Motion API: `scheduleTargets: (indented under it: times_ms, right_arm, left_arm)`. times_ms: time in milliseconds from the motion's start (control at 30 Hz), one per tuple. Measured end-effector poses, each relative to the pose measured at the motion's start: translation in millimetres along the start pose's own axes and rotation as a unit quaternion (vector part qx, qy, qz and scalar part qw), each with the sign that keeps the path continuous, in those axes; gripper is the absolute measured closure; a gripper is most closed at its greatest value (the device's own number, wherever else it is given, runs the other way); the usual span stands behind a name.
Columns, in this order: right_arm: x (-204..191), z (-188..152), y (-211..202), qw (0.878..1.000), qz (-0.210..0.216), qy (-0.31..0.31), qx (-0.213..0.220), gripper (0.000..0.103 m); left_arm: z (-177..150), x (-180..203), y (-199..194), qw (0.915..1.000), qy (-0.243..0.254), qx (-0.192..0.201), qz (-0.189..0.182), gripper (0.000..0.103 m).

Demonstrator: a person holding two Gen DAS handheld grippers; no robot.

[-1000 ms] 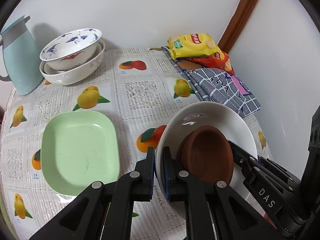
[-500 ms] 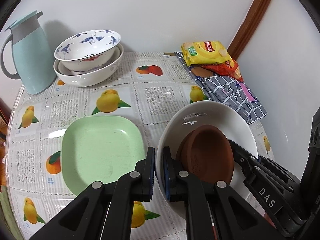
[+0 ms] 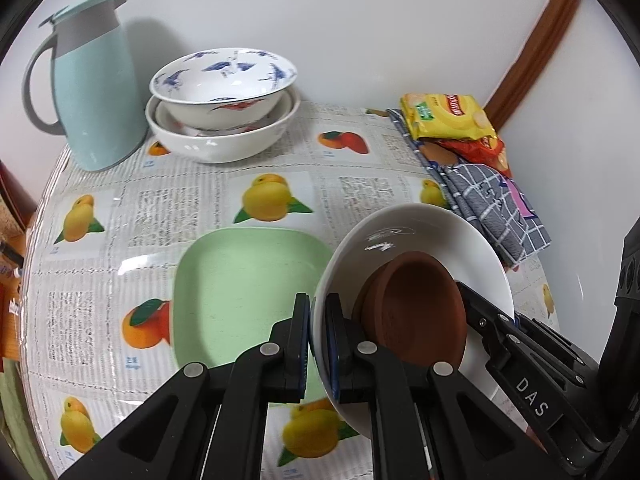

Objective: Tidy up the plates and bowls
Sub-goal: 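Lift the white bowl with both grippers and carry it over the light green plate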

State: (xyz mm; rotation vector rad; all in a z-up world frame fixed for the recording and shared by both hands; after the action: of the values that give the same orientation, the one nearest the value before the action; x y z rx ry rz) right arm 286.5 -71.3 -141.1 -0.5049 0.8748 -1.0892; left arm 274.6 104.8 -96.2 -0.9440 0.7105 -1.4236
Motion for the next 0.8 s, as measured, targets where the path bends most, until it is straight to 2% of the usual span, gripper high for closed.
scheduleTargets:
  times_ms: [467,800]
  right_arm:
    - [-40,-4,48,0.999,0.022,-0.021,-0.031,0.093]
    - [-49,-8,87,0.997,0.031,-0.025,-0.067,0.093]
  left_arm:
    - [4,-53,18,0.9990,-0.035,-0.015,0.022,0.095]
    - [-2,-76,49,0.9970,-0.048,-0.045,0.039,0.095]
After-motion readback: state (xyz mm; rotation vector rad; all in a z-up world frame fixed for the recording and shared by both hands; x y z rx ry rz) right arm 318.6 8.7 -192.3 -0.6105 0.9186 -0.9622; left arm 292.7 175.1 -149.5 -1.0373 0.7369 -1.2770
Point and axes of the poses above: each gripper's, at about its wrist camera, not at the fingertips, and y roughly the way its jaws point, x to its right, z to its top, the point moved 3 cm from there along y, roughly the way its jaws point, and after that the axes turned 6 degrees about z, right-handed, at the moved point
